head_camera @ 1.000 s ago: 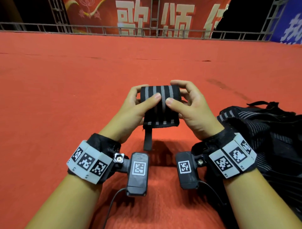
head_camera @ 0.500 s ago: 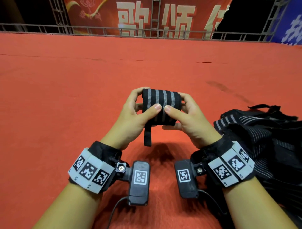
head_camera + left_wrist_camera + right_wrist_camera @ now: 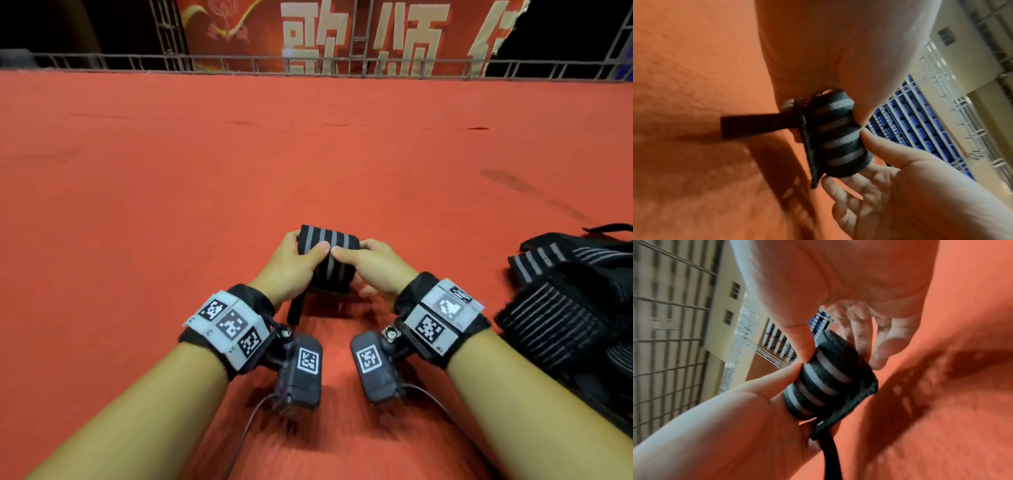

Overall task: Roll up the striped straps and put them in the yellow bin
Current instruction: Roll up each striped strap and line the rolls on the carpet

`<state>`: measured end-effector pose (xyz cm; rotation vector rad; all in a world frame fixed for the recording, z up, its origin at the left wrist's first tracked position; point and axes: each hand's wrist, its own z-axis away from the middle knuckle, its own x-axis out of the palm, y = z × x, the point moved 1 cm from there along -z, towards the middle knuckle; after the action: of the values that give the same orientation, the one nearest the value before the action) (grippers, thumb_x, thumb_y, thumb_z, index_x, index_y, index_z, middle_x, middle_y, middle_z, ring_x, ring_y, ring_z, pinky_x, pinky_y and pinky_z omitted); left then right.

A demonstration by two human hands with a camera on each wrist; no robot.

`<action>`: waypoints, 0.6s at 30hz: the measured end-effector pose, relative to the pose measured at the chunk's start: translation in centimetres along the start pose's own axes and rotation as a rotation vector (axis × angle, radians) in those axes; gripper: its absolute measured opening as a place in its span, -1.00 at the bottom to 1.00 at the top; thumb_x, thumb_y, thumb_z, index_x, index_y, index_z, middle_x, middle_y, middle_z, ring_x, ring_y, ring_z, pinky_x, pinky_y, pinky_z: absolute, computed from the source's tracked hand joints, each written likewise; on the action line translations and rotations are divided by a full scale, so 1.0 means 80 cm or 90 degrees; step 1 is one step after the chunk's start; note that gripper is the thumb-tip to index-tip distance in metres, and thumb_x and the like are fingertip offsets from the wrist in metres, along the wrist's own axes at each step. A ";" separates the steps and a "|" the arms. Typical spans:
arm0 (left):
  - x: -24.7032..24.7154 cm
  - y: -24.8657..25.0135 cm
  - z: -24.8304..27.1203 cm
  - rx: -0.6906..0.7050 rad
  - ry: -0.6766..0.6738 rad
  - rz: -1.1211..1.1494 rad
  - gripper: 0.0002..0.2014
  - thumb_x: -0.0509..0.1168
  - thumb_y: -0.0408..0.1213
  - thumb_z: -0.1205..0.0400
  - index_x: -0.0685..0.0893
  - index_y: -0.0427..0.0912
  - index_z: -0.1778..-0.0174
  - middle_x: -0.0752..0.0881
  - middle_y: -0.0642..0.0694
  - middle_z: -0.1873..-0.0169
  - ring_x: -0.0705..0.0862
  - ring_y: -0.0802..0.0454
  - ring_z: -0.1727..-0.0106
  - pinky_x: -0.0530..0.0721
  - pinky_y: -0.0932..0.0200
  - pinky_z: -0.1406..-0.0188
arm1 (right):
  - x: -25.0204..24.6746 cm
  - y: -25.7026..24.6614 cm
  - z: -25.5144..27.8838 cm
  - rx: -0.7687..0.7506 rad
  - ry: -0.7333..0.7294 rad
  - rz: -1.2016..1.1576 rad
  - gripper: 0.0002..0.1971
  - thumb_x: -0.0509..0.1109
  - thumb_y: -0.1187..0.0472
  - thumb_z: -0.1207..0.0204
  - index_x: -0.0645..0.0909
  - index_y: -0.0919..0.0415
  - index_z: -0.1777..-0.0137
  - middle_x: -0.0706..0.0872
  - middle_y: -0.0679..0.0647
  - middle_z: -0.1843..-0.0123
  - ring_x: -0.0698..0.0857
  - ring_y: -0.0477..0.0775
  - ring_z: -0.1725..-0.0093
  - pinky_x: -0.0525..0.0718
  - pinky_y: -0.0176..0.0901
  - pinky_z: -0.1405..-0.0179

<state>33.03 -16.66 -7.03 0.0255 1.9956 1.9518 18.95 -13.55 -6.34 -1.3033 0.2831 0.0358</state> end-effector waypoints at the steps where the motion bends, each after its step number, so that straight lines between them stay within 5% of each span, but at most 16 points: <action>1: -0.010 -0.009 -0.007 -0.008 0.002 -0.020 -0.72 0.32 -0.10 -0.68 0.57 -0.14 -0.23 0.72 -0.13 -0.13 0.72 -0.07 -0.17 0.67 -0.17 -0.30 | 0.013 0.004 -0.012 0.030 -0.015 -0.002 -0.70 0.47 0.04 -0.50 0.54 0.22 -0.07 0.63 0.04 0.31 0.57 0.00 0.45 0.47 -0.17 0.50; 4: -0.030 -0.035 -0.030 -0.044 0.020 -0.077 -0.94 0.30 -0.20 -0.69 0.59 -0.04 0.09 0.75 -0.21 -0.05 0.73 -0.20 -0.15 0.66 -0.18 -0.27 | 0.045 0.012 -0.043 0.069 -0.005 0.004 -0.77 0.50 0.17 -0.51 0.50 0.25 0.05 0.64 0.16 0.32 0.63 0.09 0.48 0.62 -0.10 0.43; 7: -0.042 -0.054 -0.055 -0.061 0.051 -0.168 -0.68 0.29 0.00 -0.59 0.63 -0.16 -0.09 0.75 -0.21 -0.09 0.71 -0.24 -0.15 0.65 -0.19 -0.26 | 0.062 0.006 -0.075 0.063 0.019 0.020 -0.75 0.53 0.22 -0.49 0.47 0.26 0.13 0.65 0.18 0.32 0.70 0.10 0.46 0.73 -0.07 0.40; 10: -0.054 -0.055 -0.084 -0.041 0.077 -0.217 -0.73 0.29 -0.10 -0.65 0.58 -0.19 -0.17 0.72 -0.17 -0.10 0.68 -0.19 -0.16 0.63 -0.11 -0.24 | 0.073 -0.004 -0.111 0.055 0.032 0.032 -0.71 0.54 0.21 -0.47 0.43 0.19 0.18 0.72 0.22 0.11 0.80 0.23 0.13 0.81 0.15 0.06; 13: -0.072 -0.058 -0.122 -0.057 0.086 -0.194 -0.64 0.35 -0.19 -0.61 0.44 -0.18 -0.27 0.66 -0.15 -0.13 0.65 -0.12 -0.15 0.65 -0.07 -0.24 | 0.091 -0.019 -0.152 0.026 0.053 0.067 -0.71 0.53 0.15 -0.47 0.47 0.23 0.02 0.72 0.23 0.03 0.81 0.25 0.12 0.82 0.17 0.12; 18: -0.101 -0.065 -0.177 -0.028 0.068 -0.104 -0.78 0.21 -0.50 -0.71 0.41 -0.13 -0.17 0.59 0.00 0.16 0.58 0.13 0.19 0.59 0.42 0.37 | 0.116 -0.047 -0.223 -0.008 0.078 0.143 -0.59 0.51 0.06 -0.47 0.55 0.28 -0.21 0.72 0.21 0.02 0.79 0.19 0.26 0.83 0.10 0.26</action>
<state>38.16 -32.68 -10.31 -0.2494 1.9519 1.9281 25.31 -32.81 -9.05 -1.2829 0.5335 0.1486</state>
